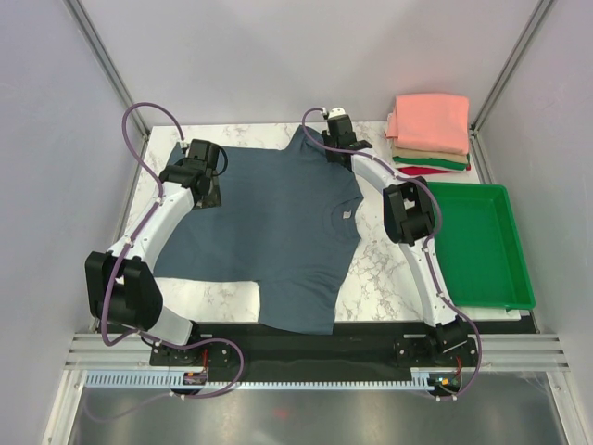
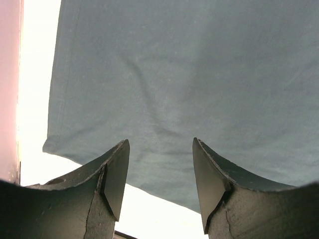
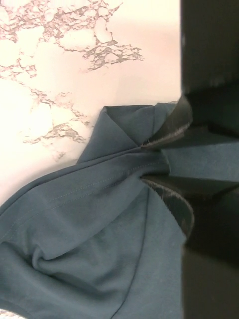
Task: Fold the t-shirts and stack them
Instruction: Flatten the tshirt out
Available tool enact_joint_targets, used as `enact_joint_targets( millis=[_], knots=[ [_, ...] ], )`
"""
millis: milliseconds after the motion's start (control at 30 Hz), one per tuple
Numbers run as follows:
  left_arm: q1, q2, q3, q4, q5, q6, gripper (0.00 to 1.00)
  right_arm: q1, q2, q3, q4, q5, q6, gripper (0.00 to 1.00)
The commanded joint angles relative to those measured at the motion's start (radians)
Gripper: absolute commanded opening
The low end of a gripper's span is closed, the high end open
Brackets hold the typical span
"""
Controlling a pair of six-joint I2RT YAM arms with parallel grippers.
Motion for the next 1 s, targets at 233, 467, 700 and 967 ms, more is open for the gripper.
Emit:
enact_joint_targets(
  millis=[233,467,700,967],
  knots=[
    [-0.004,0.0,0.001,0.008,-0.014,0.041,0.6,-0.005,-0.001,0.037,0.123,0.031,-0.044,0.0],
    [-0.004,0.006,0.002,0.007,-0.02,0.042,0.6,-0.022,0.067,0.107,0.476,0.202,-0.138,0.14],
    [-0.004,0.012,0.002,0.002,-0.027,0.042,0.61,-0.043,0.123,0.202,0.527,0.232,-0.075,0.98],
    [-0.004,0.012,0.002,0.001,-0.03,0.041,0.6,0.0,-0.406,-0.485,0.59,0.094,0.114,0.98]
  ],
)
